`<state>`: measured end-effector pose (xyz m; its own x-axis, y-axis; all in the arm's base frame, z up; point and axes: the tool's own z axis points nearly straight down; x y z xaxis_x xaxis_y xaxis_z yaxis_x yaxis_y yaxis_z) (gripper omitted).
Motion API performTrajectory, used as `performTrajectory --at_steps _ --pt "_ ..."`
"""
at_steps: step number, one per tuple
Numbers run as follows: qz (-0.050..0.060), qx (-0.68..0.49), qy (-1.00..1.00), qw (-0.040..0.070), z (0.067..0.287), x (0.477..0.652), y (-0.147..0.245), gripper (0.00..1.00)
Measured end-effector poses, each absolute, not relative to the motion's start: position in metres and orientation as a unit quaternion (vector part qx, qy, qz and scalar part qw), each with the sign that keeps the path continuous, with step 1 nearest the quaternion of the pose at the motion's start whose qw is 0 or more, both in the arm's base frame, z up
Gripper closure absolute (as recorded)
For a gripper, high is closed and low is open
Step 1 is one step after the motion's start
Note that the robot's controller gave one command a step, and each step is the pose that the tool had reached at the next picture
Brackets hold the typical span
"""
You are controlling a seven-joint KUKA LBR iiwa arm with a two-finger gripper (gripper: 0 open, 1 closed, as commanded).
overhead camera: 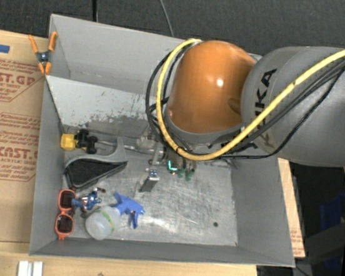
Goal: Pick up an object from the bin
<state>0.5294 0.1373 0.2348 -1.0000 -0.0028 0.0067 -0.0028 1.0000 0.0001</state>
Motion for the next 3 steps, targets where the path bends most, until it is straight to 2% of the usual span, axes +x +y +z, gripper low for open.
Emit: performTrajectory --at_steps 1,2,3 --pt "-0.001 0.000 -1.000 -0.001 0.239 0.531 0.137 0.00" --pt "-0.002 0.008 -1.000 -0.006 0.207 0.528 0.134 0.00" --pt "-0.001 0.012 -1.000 -0.003 0.190 0.524 0.132 0.00"
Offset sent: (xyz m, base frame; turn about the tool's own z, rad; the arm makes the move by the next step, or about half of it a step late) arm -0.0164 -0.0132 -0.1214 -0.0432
